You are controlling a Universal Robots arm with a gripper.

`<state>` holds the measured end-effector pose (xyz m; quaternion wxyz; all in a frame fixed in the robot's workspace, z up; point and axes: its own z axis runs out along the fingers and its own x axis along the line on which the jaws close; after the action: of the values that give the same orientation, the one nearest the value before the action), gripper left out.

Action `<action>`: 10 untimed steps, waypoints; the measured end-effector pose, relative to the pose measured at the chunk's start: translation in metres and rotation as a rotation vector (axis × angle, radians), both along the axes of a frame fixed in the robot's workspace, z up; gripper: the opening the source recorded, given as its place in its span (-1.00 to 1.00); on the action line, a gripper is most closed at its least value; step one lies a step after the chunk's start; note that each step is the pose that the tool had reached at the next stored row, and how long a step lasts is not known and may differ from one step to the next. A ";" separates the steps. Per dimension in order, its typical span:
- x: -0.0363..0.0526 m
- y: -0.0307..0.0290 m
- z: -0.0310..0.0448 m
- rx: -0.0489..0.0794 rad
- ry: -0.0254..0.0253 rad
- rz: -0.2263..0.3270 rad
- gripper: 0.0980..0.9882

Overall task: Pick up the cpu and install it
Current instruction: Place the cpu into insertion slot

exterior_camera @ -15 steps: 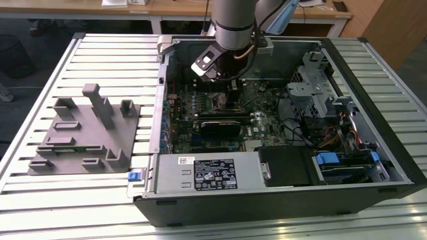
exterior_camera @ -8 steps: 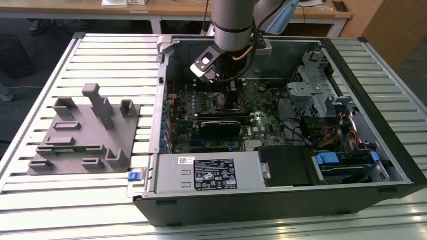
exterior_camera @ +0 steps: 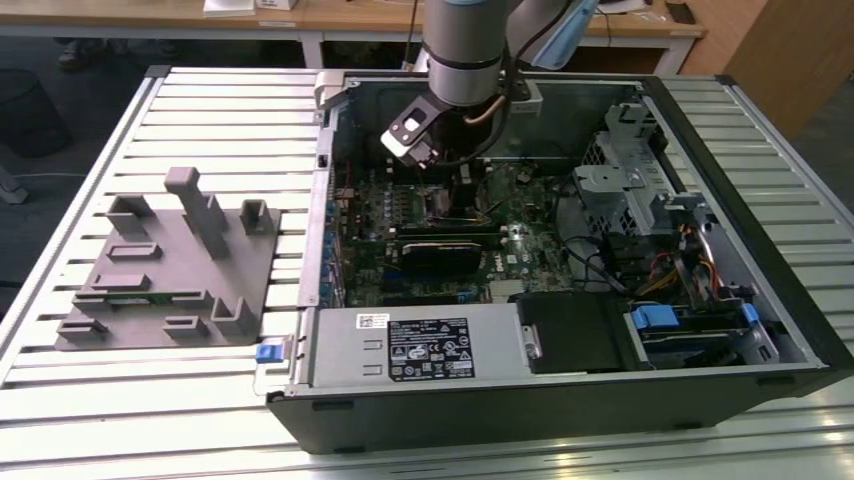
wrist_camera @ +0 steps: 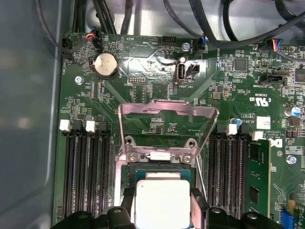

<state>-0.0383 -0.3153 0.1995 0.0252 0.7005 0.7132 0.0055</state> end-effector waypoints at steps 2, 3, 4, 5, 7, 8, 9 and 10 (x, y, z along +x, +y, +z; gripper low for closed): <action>0.0000 0.0001 -0.0011 0.000 0.0000 -0.001 0.00; 0.0000 0.0002 -0.0017 0.000 0.0000 -0.001 0.00; 0.0000 0.0003 -0.0022 0.000 0.0000 -0.001 0.00; 0.0000 0.0005 -0.0026 0.000 0.0000 -0.001 0.00; 0.0000 0.0008 -0.0034 0.000 0.0000 -0.001 0.00; 0.0000 0.0010 -0.0038 0.000 0.0000 -0.001 0.00; 0.0000 0.0012 -0.0042 0.000 0.0000 -0.001 0.00; 0.0000 0.0014 -0.0045 0.000 0.0001 -0.001 0.00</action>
<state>-0.0383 -0.3139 0.1950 0.0252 0.7010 0.7127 0.0053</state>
